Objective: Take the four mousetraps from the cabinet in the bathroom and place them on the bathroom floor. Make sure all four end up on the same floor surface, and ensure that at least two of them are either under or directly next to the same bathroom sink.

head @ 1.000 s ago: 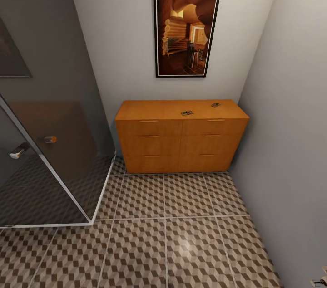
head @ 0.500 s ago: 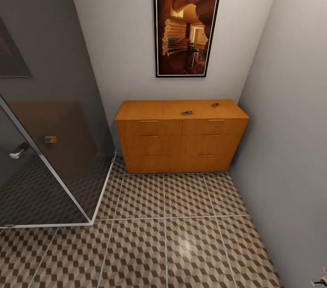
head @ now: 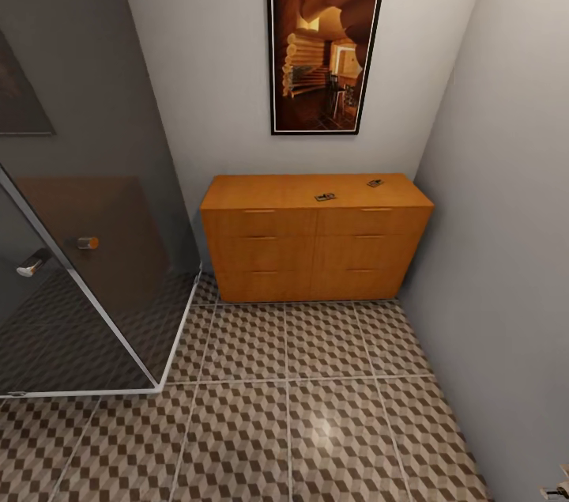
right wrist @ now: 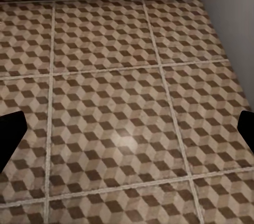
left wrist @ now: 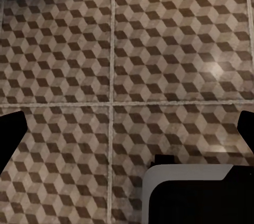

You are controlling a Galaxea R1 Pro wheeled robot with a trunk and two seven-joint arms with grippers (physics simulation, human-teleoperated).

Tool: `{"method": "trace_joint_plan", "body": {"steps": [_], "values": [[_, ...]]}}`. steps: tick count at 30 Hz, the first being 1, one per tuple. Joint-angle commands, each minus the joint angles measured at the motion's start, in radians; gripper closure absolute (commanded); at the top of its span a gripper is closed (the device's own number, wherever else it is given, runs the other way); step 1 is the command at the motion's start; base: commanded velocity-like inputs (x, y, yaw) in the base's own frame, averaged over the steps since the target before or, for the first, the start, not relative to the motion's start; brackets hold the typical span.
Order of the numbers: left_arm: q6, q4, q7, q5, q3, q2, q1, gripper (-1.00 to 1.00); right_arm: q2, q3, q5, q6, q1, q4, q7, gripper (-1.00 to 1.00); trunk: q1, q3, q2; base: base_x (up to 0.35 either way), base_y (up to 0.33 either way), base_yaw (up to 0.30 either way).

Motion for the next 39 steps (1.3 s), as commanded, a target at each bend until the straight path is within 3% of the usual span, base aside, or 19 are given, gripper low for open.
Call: {"method": "trace_joint_plan", "body": {"steps": [1, 19, 22, 26, 27, 30, 34, 39], "values": [[-0.004, 0.003, 0.004, 0.003, -0.009, -0.001, -0.001, -1.0, 0.0, 0.009, -0.01, -0.003, -0.001, 0.001, -0.001, -1.0, 0.001, -0.002, -0.002, 0.0, 0.0, 0.0], [0.002, -0.004, 0.009, 0.004, 0.0, 0.007, -0.001, -1.0, 0.019, 0.01, 0.005, -0.005, -0.001, 0.002, -0.001, -1.0, 0.001, -0.002, -0.002, 0.0, 0.0, 0.0], [0.056, -0.01, 0.01, 0.004, 0.002, 0.0, -0.001, -1.0, 0.021, 0.01, 0.027, -0.005, -0.001, 0.001, -0.002, -1.0, 0.001, -0.002, -0.002, 0.0, 0.0, 0.0], [0.188, -0.059, 0.009, 0.003, 0.002, -0.001, -0.002, -1.0, 0.021, 0.01, 0.055, -0.006, -0.001, 0.001, -0.002, -1.0, 0.001, -0.002, -0.002, 0.0, 0.0, 0.0], [0.352, -0.169, 0.008, 0.003, 0.002, 0.005, -0.002, -1.0, 0.021, 0.01, 0.081, -0.007, -0.001, 0.001, -0.003, -1.0, 0.001, -0.002, -0.002, 0.0, 0.0, 0.0], [0.458, -0.266, 0.008, 0.003, 0.002, 0.009, -0.002, -1.0, 0.022, 0.01, 0.093, -0.007, -0.001, 0.001, -0.003, -1.0, 0.001, -0.002, -0.002, 0.0, 0.0, 0.0], [0.557, -0.388, 0.009, 0.002, 0.002, 0.012, -0.002, -1.0, 0.021, 0.009, 0.1, -0.006, -0.001, 0.002, -0.003, -1.0, 0.001, -0.002, -0.002, 0.0, 0.0, 0.0], [0.612, -0.487, 0.02, 0.002, 0.002, 0.013, -0.002, -1.0, 0.02, 0.009, 0.104, -0.005, -0.001, 0.002, -0.004, -1.0, 0.001, -0.002, -0.002, 0.0, 0.0, 0.0]]}}
